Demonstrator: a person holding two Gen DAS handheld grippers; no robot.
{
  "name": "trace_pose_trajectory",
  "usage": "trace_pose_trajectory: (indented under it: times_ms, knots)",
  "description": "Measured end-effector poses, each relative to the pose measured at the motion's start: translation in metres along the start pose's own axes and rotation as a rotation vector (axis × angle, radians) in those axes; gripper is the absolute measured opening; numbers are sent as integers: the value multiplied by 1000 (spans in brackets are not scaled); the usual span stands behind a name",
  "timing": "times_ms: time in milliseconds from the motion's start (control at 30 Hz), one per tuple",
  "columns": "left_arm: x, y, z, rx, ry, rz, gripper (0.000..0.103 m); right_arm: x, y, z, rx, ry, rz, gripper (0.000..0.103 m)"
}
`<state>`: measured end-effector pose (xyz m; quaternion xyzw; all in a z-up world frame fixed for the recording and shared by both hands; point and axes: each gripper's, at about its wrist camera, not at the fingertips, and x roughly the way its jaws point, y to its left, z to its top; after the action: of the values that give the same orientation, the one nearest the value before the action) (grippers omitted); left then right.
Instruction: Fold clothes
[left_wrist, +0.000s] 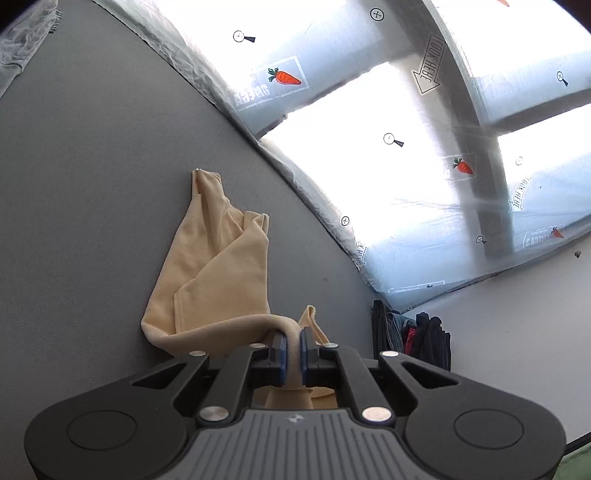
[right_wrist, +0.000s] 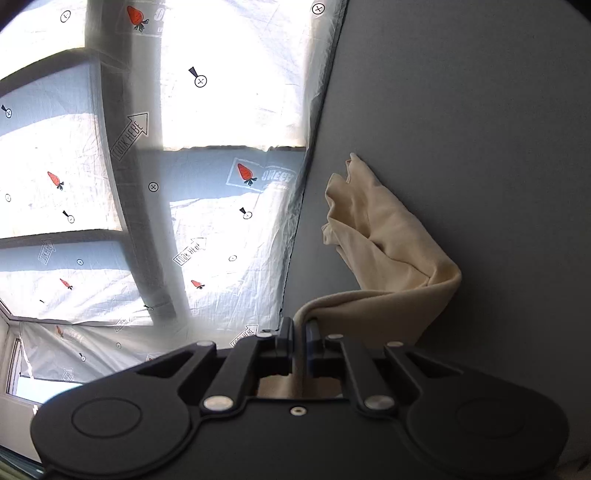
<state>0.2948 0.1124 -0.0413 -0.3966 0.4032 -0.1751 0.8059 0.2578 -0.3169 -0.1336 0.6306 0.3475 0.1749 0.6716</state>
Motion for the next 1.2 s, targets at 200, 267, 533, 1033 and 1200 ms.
trace_pose_trajectory:
  times_ms: [200, 267, 533, 1033, 1200]
  knots:
    - [26, -4, 36, -20, -31, 3, 7, 36, 5, 35, 14, -4, 14, 7]
    - [40, -3, 49, -19, -39, 12, 7, 49, 5, 49, 21, -2, 11, 7]
    - [123, 20, 107, -80, -27, 79, 7, 125, -8, 122, 73, 9, -61, 7]
    - [234, 55, 166, 15, 48, 372, 8, 233, -49, 191, 95, 44, -230, 7]
    - [242, 57, 165, 36, 60, 409, 12, 234, -57, 191, 117, 40, -249, 7]
